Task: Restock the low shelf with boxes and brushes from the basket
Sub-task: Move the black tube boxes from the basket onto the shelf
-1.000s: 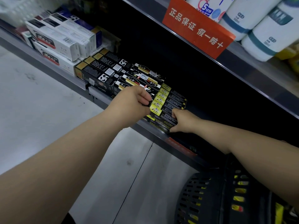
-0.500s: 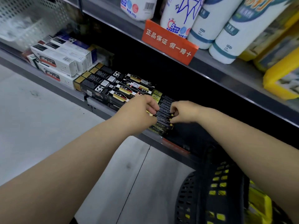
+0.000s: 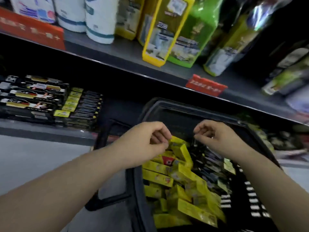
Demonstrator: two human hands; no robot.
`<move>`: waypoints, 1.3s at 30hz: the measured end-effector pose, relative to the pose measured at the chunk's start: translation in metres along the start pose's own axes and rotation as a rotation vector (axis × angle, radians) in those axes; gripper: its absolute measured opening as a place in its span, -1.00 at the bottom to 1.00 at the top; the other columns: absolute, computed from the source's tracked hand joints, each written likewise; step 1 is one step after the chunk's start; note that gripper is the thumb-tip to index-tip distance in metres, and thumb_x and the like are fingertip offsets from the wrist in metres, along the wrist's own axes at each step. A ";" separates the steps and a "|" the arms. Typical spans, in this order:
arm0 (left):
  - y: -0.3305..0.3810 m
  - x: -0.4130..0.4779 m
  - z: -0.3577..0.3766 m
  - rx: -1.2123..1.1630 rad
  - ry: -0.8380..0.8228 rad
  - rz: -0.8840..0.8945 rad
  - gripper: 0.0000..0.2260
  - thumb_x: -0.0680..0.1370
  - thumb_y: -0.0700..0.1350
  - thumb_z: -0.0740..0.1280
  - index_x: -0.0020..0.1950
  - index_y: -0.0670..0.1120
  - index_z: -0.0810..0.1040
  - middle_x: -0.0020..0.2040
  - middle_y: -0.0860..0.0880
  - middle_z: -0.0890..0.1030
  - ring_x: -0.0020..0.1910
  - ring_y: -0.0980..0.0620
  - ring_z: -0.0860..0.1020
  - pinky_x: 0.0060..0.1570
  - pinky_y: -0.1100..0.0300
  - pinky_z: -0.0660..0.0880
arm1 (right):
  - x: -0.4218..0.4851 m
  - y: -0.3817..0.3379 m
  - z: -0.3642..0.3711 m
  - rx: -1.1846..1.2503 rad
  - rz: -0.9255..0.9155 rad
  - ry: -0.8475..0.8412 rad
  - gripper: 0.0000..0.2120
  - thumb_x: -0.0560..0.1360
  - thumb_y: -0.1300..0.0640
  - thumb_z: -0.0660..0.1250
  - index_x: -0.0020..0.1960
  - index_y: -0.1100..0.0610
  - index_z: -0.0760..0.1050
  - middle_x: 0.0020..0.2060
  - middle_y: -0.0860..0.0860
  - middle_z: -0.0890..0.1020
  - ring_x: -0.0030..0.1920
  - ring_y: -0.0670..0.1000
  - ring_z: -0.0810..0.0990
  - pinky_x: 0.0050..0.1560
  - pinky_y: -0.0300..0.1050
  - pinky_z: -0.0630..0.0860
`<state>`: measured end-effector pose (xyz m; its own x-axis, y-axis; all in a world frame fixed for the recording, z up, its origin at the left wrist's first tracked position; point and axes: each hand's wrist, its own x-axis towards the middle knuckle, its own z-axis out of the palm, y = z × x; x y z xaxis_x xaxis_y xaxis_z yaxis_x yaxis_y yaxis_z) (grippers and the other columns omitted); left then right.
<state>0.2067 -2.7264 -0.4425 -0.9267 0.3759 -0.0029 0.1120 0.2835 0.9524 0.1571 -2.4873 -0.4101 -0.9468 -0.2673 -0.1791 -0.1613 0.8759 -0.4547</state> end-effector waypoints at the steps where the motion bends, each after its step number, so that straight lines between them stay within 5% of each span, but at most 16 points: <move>1: 0.002 0.001 0.014 -0.018 -0.047 -0.001 -0.86 0.49 -0.19 0.36 -0.10 0.07 0.54 -0.12 0.06 0.61 -0.15 0.19 0.55 -0.10 0.30 0.51 | -0.012 0.027 -0.003 -0.033 0.073 0.008 -0.81 0.44 0.20 0.41 -0.19 -0.08 0.49 -0.28 -0.10 0.59 -0.26 -0.20 0.56 -0.22 -0.35 0.43; 4: 0.003 0.004 0.048 0.008 -0.155 -0.011 -0.89 0.50 -0.18 0.35 -0.07 0.05 0.54 -0.10 0.08 0.60 -0.15 0.23 0.54 -0.12 0.35 0.50 | -0.040 0.099 -0.001 -0.183 0.307 -0.018 -0.78 0.44 0.15 0.41 0.03 -0.06 0.48 0.04 -0.01 0.55 0.09 0.02 0.55 -0.04 -0.21 0.41; 7: 0.003 0.006 0.072 0.042 -0.218 -0.029 -0.89 0.50 -0.18 0.34 -0.07 0.03 0.55 -0.09 0.08 0.60 -0.16 0.22 0.53 -0.16 0.40 0.47 | -0.050 0.140 0.009 -0.293 0.439 -0.128 -0.41 0.38 0.08 0.48 0.34 0.10 0.32 0.25 0.11 0.38 0.22 0.12 0.43 0.10 -0.15 0.36; 14: -0.010 0.013 0.099 0.083 -0.340 -0.129 -0.87 0.50 -0.22 0.34 -0.09 0.02 0.53 -0.07 0.00 0.62 -0.08 0.05 0.58 -0.01 0.14 0.53 | -0.050 0.163 0.012 -0.397 0.419 -0.086 -0.58 0.33 0.07 0.52 0.10 0.13 0.44 0.05 0.10 0.53 -0.02 0.09 0.52 -0.10 -0.13 0.39; 18: -0.016 0.019 0.102 -0.003 -0.284 -0.291 -0.93 0.52 -0.04 0.33 -0.01 0.07 0.52 -0.02 0.04 0.61 -0.02 0.09 0.59 0.08 0.09 0.52 | -0.052 0.139 -0.002 -0.340 0.390 -0.063 -0.69 0.33 0.01 0.49 -0.06 0.09 0.44 -0.17 0.02 0.55 -0.19 0.01 0.48 -0.25 -0.13 0.36; 22: -0.011 0.024 0.100 -0.393 -0.237 -0.568 -0.52 0.33 0.29 0.27 0.13 0.05 0.42 0.09 0.04 0.58 0.08 0.10 0.58 0.11 0.18 0.48 | -0.056 0.078 0.000 0.067 0.274 -0.020 -0.64 0.33 -0.04 0.50 -0.21 0.05 0.32 -0.32 -0.04 0.43 -0.33 -0.06 0.39 -0.35 -0.15 0.28; 25: -0.008 0.031 0.103 -0.714 0.007 -0.628 -0.66 0.46 0.12 0.31 0.06 -0.11 0.53 -0.12 -0.10 0.64 -0.15 -0.01 0.65 -0.06 0.11 0.58 | -0.060 0.031 0.021 0.099 0.055 -0.138 -0.64 0.31 -0.07 0.51 -0.23 -0.04 0.31 -0.45 -0.15 0.41 -0.48 -0.19 0.39 -0.49 -0.34 0.26; 28: -0.009 0.036 0.098 -0.795 0.148 -0.667 -0.78 0.55 -0.09 0.29 0.08 -0.21 0.55 -0.11 -0.19 0.67 -0.23 -0.09 0.63 -0.15 0.02 0.56 | -0.054 0.018 0.038 0.172 -0.064 -0.274 -0.76 0.44 -0.17 0.35 -0.16 -0.01 0.44 -0.33 -0.14 0.50 -0.38 -0.23 0.46 -0.39 -0.37 0.34; 30: -0.010 0.036 0.095 -0.796 0.140 -0.676 -0.81 0.56 -0.10 0.28 0.09 -0.19 0.53 -0.03 -0.20 0.66 -0.16 -0.10 0.62 -0.13 -0.01 0.55 | -0.040 0.039 0.037 0.134 -0.016 -0.151 -0.78 0.51 -0.17 0.24 -0.09 -0.03 0.48 -0.16 -0.12 0.54 -0.23 -0.29 0.48 -0.25 -0.36 0.38; 32: -0.011 0.034 0.094 -0.811 0.138 -0.669 -0.88 0.56 -0.11 0.28 0.03 -0.13 0.51 -0.05 -0.17 0.66 -0.16 -0.09 0.64 -0.21 0.03 0.56 | -0.028 0.075 0.031 -0.076 0.136 0.056 -0.74 0.52 -0.08 0.29 0.12 0.06 0.47 0.10 0.01 0.51 0.05 -0.08 0.52 -0.03 -0.19 0.43; 34: -0.011 0.034 0.095 -0.808 0.128 -0.665 -0.91 0.56 -0.12 0.28 0.00 -0.12 0.50 -0.04 -0.17 0.65 -0.15 -0.09 0.63 -0.22 0.04 0.55 | -0.026 0.114 0.031 -0.354 0.293 0.060 -0.61 0.52 0.02 0.31 0.28 0.15 0.34 0.21 0.12 0.44 0.18 0.13 0.47 0.08 -0.04 0.42; 39: -0.012 0.035 0.095 -0.805 0.128 -0.664 -0.94 0.56 -0.13 0.28 -0.03 -0.11 0.49 -0.08 -0.14 0.64 -0.17 -0.07 0.62 -0.29 0.08 0.51 | -0.037 0.142 0.031 -0.494 0.381 -0.050 -0.64 0.50 -0.01 0.34 0.24 0.10 0.43 0.12 0.10 0.52 0.07 0.13 0.55 -0.01 -0.05 0.52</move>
<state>0.2070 -2.6323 -0.4828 -0.7511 0.2503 -0.6110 -0.6602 -0.2897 0.6929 0.1779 -2.3658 -0.4952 -0.9508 0.0929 -0.2956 0.0643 0.9924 0.1048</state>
